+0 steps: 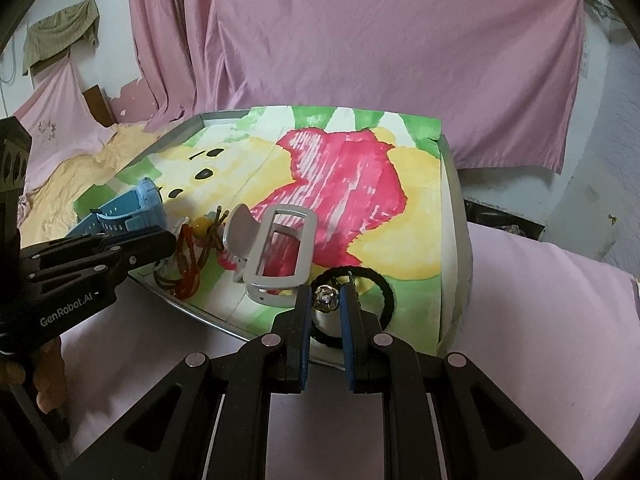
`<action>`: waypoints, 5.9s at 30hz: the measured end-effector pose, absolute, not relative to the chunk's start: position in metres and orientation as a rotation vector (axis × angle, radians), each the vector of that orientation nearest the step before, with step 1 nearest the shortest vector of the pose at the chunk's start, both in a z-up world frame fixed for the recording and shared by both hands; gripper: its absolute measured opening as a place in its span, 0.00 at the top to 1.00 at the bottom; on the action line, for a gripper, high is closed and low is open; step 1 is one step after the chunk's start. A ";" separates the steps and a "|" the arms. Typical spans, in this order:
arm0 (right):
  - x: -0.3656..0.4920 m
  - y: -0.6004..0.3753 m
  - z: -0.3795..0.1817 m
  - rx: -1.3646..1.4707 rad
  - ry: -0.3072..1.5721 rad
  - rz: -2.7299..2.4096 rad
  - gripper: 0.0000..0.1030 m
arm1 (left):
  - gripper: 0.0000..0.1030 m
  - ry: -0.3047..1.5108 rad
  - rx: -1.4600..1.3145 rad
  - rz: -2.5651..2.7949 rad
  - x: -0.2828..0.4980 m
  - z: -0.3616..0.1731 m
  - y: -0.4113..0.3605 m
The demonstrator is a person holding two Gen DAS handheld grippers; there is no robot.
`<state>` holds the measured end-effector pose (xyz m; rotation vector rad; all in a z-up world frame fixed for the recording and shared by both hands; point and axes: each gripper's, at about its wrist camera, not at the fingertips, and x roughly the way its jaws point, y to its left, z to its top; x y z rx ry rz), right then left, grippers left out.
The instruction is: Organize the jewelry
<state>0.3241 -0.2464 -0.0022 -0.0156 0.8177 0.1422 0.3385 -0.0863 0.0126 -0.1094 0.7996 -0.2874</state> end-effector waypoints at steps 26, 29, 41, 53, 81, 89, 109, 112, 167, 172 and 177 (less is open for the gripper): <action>0.310 -0.255 -0.003 0.080 0.728 0.100 0.67 | 0.89 0.776 -0.108 -0.284 0.330 0.015 -0.083; 0.308 -0.256 -0.003 0.086 0.716 0.095 0.66 | 0.89 0.772 -0.110 -0.281 0.328 0.016 -0.081; 0.299 -0.255 0.003 0.083 0.671 0.084 0.58 | 0.67 0.743 -0.137 -0.283 0.322 0.021 -0.076; 0.282 -0.255 0.011 0.090 0.608 0.069 0.47 | 0.28 0.654 -0.171 -0.228 0.299 0.033 -0.060; 0.177 -0.232 0.034 0.100 0.374 0.066 0.11 | 0.01 0.437 -0.158 -0.059 0.192 0.047 -0.006; 0.129 -0.225 0.035 0.095 0.323 0.076 0.02 | 0.01 0.405 -0.168 -0.041 0.146 0.048 0.004; 0.018 -0.214 0.018 0.095 0.230 0.052 0.02 | 0.01 0.302 -0.128 0.007 0.040 0.029 0.015; 0.017 -0.218 0.015 0.102 0.237 0.052 0.02 | 0.01 0.294 -0.112 0.013 0.036 0.026 0.015; 0.025 -0.212 0.010 0.112 0.264 0.069 0.02 | 0.01 0.297 -0.106 0.028 0.034 0.025 0.020; 0.025 -0.212 0.010 0.111 0.264 0.068 0.02 | 0.01 0.298 -0.106 0.028 0.034 0.025 0.020; 0.025 -0.212 0.010 0.112 0.264 0.069 0.02 | 0.01 0.298 -0.105 0.028 0.034 0.025 0.020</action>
